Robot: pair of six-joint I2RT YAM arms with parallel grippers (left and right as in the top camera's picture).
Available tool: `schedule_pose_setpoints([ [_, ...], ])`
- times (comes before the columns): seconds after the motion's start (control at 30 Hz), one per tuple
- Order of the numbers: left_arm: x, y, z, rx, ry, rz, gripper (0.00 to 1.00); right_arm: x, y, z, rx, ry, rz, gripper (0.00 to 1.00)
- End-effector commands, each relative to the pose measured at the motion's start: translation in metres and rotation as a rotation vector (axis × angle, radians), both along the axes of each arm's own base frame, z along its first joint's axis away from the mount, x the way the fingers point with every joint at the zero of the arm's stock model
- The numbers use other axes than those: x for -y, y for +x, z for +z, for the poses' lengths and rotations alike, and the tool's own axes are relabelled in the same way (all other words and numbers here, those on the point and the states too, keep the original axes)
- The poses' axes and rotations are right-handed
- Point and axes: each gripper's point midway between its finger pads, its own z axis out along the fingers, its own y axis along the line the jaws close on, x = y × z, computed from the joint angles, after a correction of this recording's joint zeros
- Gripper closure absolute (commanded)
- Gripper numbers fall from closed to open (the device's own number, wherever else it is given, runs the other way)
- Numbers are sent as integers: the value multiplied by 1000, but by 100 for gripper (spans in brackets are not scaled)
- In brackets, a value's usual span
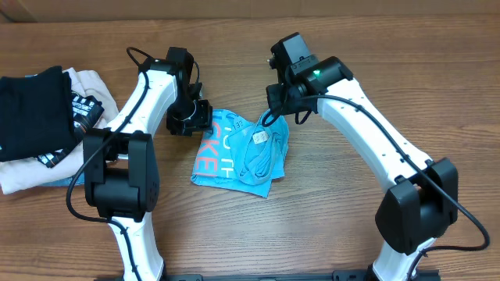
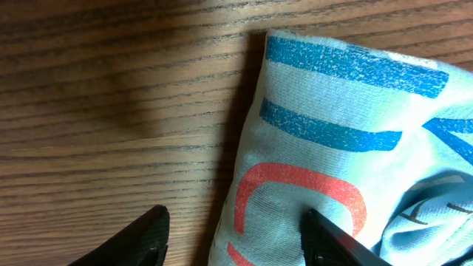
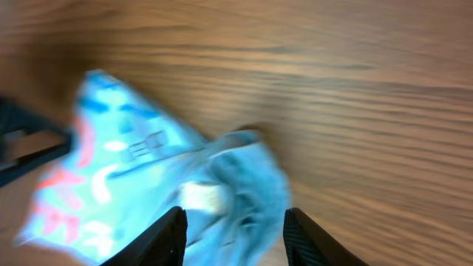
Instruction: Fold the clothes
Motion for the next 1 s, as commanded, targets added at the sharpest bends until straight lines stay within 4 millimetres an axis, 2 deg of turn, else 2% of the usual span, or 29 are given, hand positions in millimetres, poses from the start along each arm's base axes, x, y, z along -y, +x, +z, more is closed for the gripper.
schedule_pose_setpoints([
  [0.0,2,1,-1,6,4,-29,40,-42,-25,-1,-103,165,124,54],
  [0.2,2,1,-1,5,5,-29,39,-53,-39,-25,-165,142,154,54],
  [0.5,2,2,-1,8,4,-29,37,-56,-51,-63,-252,99,159,55],
  [0.63,2,2,-1,10,4,-29,35,-54,-53,-70,-263,93,157,55],
  [0.73,2,0,-1,1,1,-29,35,-54,-54,-74,-273,89,157,59],
  [0.97,15,-13,3,-43,-85,-76,32,-59,-55,-83,-299,109,165,59],
])
